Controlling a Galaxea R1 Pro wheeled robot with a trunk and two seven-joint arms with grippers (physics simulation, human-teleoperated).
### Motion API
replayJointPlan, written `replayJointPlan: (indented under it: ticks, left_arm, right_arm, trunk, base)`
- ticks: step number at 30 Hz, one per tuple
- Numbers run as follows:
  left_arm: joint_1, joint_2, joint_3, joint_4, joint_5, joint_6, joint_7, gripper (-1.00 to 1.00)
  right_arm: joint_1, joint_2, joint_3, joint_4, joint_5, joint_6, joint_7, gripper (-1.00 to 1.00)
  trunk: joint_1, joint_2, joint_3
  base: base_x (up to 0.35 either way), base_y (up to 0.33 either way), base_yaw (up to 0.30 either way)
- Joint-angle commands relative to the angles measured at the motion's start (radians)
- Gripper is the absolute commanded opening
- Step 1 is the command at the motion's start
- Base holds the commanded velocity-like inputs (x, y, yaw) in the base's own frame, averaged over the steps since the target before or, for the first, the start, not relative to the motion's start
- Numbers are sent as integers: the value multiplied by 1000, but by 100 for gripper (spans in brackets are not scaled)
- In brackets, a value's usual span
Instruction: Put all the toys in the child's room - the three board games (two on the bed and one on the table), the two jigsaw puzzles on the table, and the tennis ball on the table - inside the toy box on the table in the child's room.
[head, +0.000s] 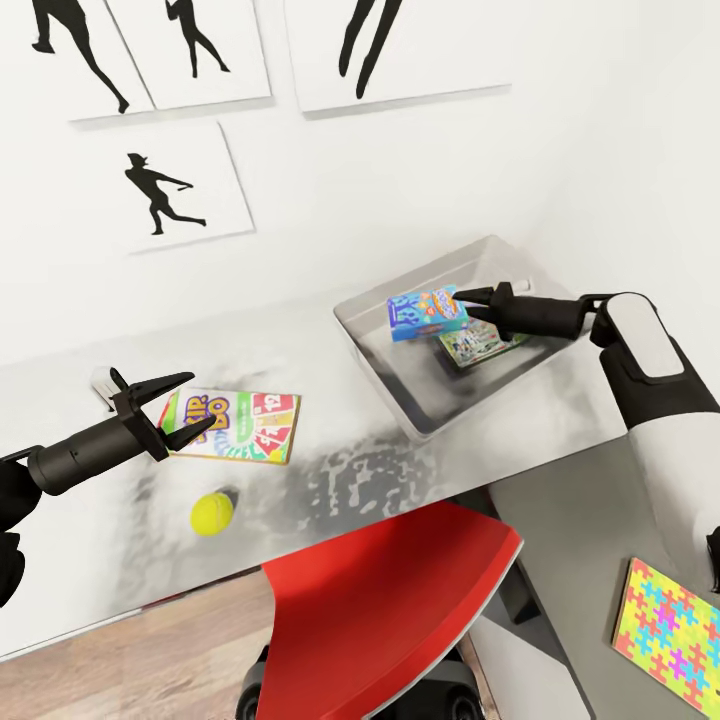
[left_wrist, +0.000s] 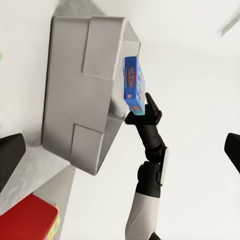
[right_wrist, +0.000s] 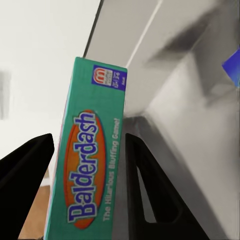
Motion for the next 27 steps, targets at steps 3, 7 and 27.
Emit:
replayJointPlan:
  ticks: [3,7,27]
  left_arm:
    - [-1,-1,0,0,10,1,10,100]
    - [-1,-1,0,0,10,1,10,100]
    - [-1,0,0,0,10,1,12,100]
  right_arm:
    - [-19,1,2,5,-8,0,-9,-100]
    - [-29,4,2,9,-8,0,-9,-100]
    - [-40,6,2,11,-11,0,-9,-100]
  trunk:
    - [0,-2,-6]
    - [0,-2,-12]
    - [0,-2,-45]
  base:
    - [0,0,0]
    - [0,0,0]
    - [0,0,0]
